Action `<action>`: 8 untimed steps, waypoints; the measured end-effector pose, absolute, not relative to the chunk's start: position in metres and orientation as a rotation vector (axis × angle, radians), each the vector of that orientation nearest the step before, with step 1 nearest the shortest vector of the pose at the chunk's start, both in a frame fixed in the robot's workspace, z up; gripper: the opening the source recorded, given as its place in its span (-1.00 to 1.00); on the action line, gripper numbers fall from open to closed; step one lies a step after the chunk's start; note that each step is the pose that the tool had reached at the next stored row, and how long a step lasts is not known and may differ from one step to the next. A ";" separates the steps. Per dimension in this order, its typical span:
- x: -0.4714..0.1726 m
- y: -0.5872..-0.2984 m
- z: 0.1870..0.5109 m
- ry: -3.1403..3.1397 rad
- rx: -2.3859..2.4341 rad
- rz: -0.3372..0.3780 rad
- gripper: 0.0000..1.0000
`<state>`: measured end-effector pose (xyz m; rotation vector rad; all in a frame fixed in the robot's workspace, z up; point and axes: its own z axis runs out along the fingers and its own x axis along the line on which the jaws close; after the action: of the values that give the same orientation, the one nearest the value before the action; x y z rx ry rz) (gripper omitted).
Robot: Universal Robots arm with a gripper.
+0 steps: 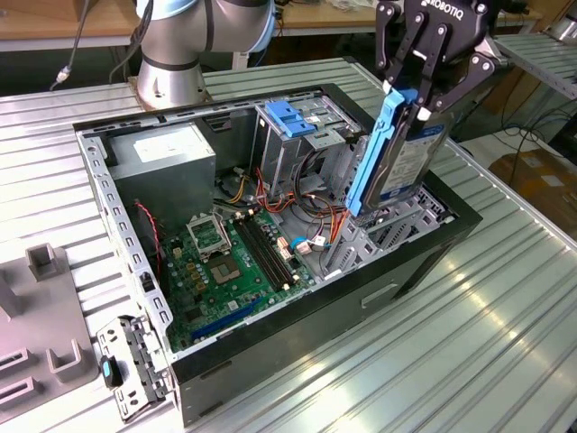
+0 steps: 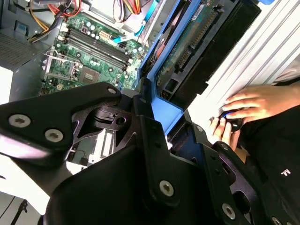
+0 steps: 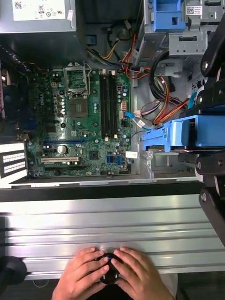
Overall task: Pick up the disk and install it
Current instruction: 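Insert the disk into the insertion slot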
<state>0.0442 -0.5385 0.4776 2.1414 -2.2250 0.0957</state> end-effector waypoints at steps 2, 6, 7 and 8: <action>0.051 -0.538 0.476 -2.224 2.140 0.098 -0.26; 0.056 -0.538 0.472 -2.222 2.138 0.107 -0.26; 0.056 -0.538 0.470 -2.222 2.138 0.107 -0.26; 0.056 -0.538 0.468 -2.223 2.139 0.106 -0.26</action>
<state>0.0556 -0.5384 0.4683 2.1391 -2.2231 0.1056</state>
